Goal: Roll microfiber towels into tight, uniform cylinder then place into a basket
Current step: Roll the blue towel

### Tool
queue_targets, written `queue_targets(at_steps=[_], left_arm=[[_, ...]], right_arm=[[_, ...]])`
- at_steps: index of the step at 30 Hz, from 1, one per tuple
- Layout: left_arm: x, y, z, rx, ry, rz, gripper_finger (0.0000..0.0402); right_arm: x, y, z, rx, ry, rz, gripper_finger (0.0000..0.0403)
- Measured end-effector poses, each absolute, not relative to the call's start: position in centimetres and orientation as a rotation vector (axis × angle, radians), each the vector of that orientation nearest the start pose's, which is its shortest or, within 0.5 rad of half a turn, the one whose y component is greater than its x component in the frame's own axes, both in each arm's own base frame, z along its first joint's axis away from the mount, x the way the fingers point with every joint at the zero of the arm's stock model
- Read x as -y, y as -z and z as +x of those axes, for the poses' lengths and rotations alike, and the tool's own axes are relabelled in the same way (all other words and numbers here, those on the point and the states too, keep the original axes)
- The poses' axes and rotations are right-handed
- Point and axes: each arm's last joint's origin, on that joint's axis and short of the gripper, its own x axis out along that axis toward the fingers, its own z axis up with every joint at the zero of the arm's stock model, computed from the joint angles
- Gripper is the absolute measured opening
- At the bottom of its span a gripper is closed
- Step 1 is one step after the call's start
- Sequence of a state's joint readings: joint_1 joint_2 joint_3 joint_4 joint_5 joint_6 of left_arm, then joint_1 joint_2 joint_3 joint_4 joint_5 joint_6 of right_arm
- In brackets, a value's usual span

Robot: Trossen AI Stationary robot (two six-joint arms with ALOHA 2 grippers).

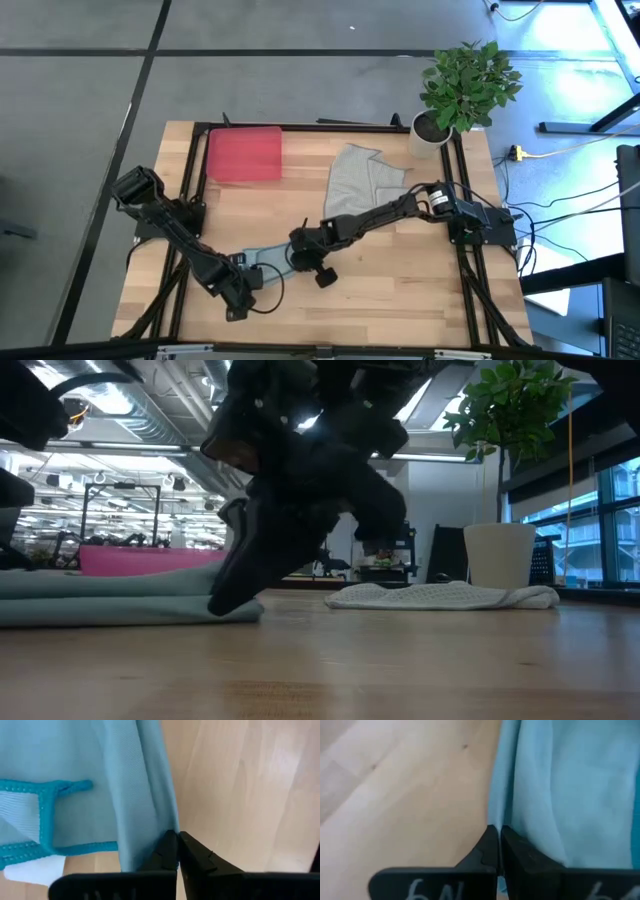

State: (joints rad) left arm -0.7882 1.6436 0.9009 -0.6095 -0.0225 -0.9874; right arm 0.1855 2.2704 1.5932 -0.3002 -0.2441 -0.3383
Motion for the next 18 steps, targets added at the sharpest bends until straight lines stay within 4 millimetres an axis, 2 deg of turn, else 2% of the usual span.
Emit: queue_targets(at_steps=[7,18], left_arm=[[19.8,-15.2,20.1,-1.401,-0.03,-0.28,0.0001],[19.5,-15.1,20.2,-1.382,-0.044,-0.23,0.0]], right_arm=[[-9.6,-12.1,46.1,-0.905,-0.633,-0.202,0.0006],[-9.7,-13.0,46.4,-0.916,-0.635,-0.173,0.0007]])
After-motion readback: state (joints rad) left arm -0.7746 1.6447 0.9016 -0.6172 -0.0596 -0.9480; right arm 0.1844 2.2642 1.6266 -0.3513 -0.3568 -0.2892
